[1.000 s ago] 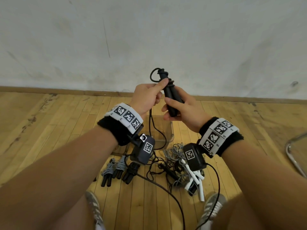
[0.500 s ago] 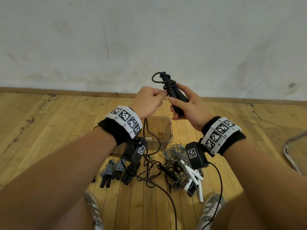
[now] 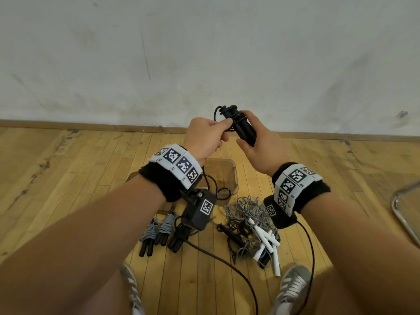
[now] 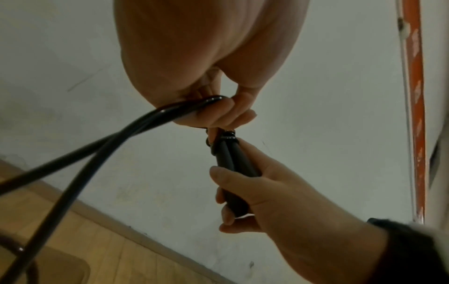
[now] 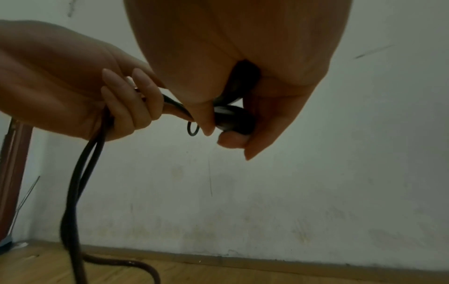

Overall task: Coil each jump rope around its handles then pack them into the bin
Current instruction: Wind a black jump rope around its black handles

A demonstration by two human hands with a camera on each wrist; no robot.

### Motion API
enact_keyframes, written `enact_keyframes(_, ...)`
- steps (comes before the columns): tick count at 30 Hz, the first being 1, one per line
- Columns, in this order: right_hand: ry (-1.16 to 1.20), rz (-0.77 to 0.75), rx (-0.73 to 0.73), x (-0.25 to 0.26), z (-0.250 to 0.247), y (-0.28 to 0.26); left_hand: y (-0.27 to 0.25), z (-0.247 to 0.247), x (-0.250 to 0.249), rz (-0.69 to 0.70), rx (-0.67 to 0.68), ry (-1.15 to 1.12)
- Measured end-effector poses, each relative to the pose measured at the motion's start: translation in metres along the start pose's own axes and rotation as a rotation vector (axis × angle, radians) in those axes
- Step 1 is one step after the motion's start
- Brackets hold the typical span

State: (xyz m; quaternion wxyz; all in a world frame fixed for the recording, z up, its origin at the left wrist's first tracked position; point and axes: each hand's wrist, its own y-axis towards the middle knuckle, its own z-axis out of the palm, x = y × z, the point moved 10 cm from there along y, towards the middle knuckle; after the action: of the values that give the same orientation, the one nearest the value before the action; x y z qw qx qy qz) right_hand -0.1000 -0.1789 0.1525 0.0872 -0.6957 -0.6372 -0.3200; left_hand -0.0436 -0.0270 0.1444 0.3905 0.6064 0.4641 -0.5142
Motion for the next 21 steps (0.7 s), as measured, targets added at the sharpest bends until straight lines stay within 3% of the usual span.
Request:
enact_keyframes(6,-0.109,-0.019,-0.005,0.006,0.006,-0.002,-0.002,0.005,0.008,-0.11,-0.027,-0.143)
enact_keyframes(16,0.222,-0.165,0.064,0.026,0.013,-0.005,0.004,-0.017,0.013,-0.091,-0.149,-0.097)
enact_keyframes(21,0.441,-0.046,0.024,0.021,0.004,-0.006,0.008,-0.016,0.008,-0.088,-0.094,-0.149)
